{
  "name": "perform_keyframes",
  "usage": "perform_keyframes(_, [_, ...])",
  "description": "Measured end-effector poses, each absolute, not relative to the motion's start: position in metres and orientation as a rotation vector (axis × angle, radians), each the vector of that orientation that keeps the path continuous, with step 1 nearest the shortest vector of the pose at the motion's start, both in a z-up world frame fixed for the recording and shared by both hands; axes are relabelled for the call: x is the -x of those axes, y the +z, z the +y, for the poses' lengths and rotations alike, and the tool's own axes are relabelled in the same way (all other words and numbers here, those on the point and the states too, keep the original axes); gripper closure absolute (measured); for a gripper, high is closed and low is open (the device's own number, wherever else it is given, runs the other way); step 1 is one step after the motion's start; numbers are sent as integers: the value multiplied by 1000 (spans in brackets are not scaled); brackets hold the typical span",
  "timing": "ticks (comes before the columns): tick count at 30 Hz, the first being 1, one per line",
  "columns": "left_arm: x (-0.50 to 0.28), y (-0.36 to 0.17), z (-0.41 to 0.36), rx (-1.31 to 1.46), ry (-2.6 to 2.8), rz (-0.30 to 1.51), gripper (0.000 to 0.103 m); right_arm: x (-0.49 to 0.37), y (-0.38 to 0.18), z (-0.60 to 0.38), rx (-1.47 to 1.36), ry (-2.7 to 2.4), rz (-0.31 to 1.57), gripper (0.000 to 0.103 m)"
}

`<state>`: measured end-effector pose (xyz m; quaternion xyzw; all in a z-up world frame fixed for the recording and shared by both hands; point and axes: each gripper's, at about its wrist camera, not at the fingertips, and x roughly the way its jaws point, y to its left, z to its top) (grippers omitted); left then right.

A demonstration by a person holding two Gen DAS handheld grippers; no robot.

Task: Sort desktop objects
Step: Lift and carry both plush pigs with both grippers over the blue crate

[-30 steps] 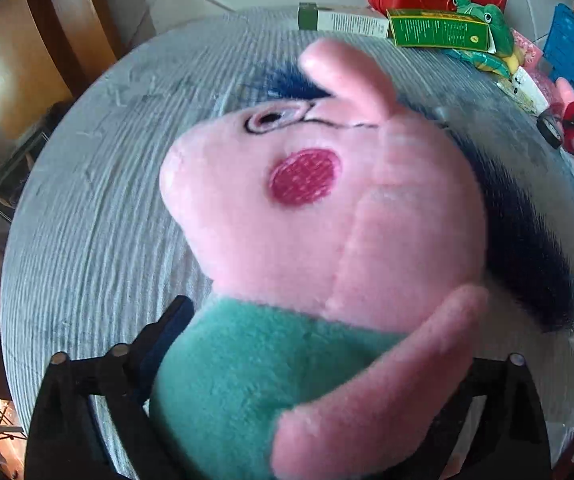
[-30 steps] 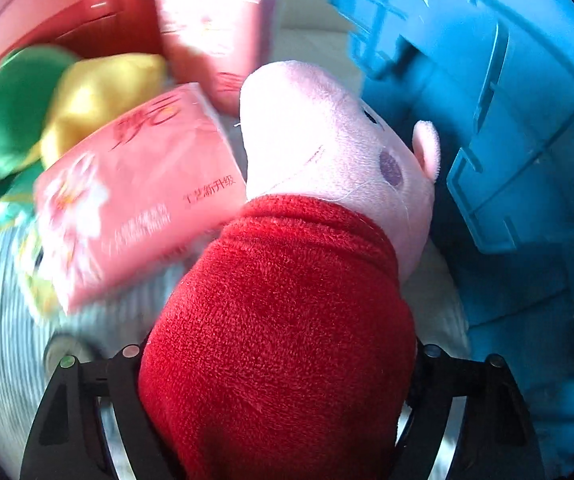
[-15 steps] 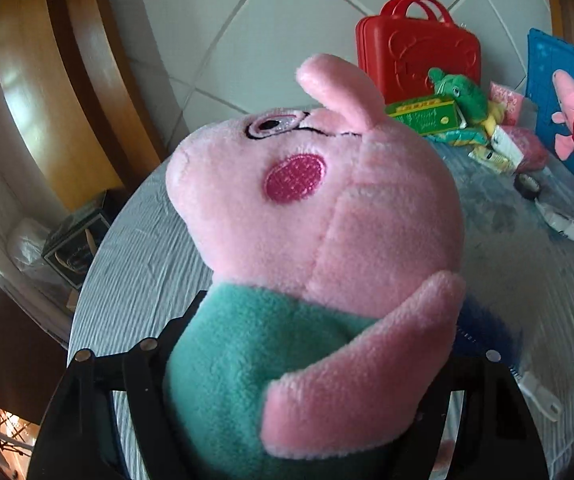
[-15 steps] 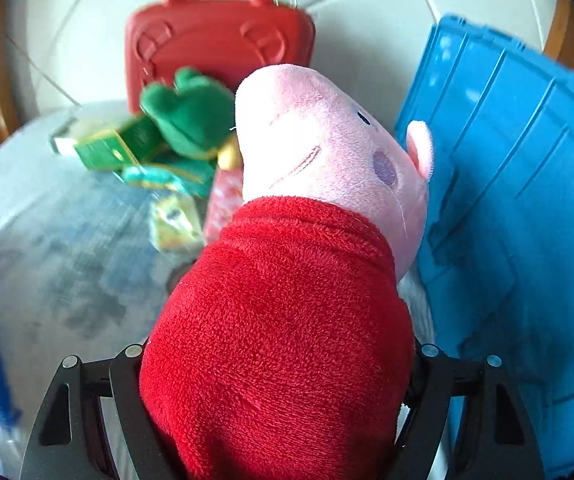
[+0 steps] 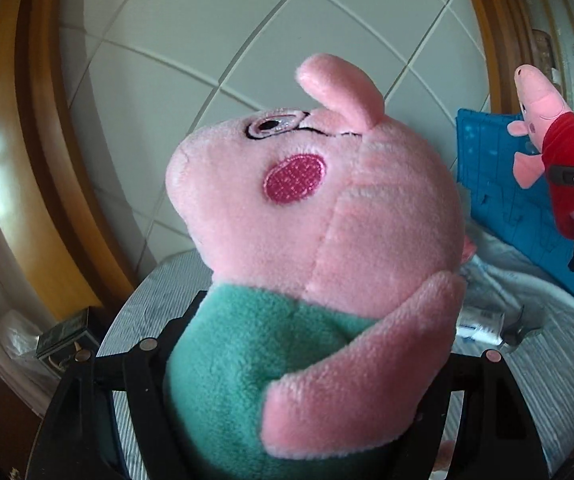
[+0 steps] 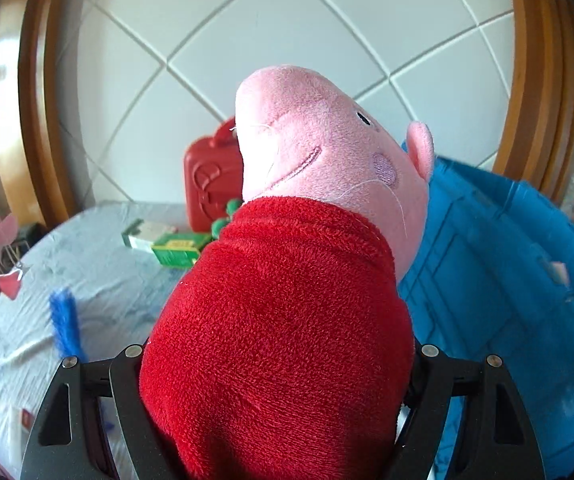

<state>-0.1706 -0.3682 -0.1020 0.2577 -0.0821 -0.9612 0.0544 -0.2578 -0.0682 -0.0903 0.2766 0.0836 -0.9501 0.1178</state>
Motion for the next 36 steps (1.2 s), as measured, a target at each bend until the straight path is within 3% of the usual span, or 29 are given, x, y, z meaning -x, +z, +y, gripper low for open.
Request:
perform_keyframes(8, [199, -47, -293, -637, -3129, -365, 28, 205, -40, -43, -657, -2863, 187, 21])
perform_keyframes(12, [211, -31, -245, -598, -3200, -434, 28, 182, -14, 4, -647, -2865, 80, 21])
perform_keyframes(22, [240, 21, -105, -445, -3355, -501, 27, 151, 58, 132, -497, -2958, 30, 20])
perform_keyframes(31, [302, 58, 38, -528, -3495, -475, 24, 207, 98, 263, -575, -2999, -114, 19])
perform_keyframes(36, [358, 80, 90, -601, -3501, -471, 15, 277, 98, 315, -726, -3020, -167, 14])
